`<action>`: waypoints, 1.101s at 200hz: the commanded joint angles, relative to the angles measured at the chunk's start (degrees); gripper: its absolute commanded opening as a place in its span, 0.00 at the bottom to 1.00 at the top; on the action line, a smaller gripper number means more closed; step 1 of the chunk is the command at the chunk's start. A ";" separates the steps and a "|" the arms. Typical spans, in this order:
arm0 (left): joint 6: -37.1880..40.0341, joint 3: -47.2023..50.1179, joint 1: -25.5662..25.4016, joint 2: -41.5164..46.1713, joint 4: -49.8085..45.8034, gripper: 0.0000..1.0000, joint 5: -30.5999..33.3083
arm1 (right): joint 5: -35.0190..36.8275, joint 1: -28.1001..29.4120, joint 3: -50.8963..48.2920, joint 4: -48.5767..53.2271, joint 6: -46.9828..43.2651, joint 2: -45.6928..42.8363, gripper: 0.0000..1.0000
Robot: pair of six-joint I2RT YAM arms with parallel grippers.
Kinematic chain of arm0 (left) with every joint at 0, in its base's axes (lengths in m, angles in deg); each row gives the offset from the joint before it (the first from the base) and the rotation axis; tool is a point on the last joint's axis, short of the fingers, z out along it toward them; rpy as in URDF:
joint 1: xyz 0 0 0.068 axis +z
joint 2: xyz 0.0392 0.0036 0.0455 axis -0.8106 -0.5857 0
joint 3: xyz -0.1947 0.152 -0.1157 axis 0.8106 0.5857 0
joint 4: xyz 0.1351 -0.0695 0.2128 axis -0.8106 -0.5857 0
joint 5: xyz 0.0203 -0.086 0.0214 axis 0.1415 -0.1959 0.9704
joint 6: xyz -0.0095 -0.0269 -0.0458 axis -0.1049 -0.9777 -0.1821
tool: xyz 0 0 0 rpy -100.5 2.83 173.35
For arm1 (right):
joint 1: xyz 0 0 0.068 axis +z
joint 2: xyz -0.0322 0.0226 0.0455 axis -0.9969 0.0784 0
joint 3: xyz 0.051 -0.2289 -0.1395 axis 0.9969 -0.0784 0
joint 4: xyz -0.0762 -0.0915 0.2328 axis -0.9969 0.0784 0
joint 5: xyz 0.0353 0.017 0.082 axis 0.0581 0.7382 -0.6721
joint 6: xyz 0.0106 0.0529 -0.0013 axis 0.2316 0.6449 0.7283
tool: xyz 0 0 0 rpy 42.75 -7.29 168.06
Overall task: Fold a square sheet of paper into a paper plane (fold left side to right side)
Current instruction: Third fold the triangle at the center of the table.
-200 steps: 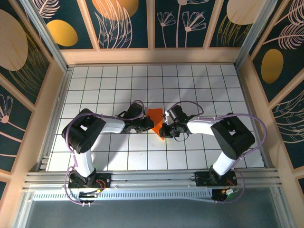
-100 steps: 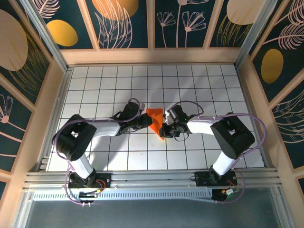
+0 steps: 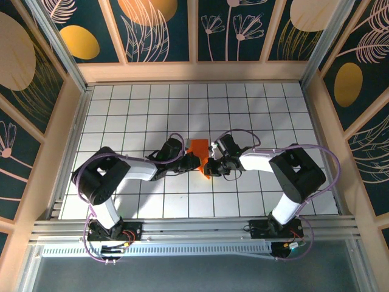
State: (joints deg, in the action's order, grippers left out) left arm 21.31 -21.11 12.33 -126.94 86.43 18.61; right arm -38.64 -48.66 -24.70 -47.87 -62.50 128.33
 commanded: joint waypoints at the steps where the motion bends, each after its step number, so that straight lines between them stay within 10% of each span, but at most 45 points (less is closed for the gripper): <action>1: -0.91 -0.94 -0.24 -1.59 2.72 0.03 -0.78 | 8.25 -0.56 -2.53 5.82 -1.53 4.18 0.00; 220: 1.83 -3.42 5.44 -6.89 -8.71 0.02 7.26 | 10.94 -0.46 -1.13 11.59 -3.98 5.96 0.00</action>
State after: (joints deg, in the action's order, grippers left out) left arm 21.13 -24.74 13.62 -131.49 82.02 20.93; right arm -38.51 -48.66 -23.12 -45.12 -64.95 129.18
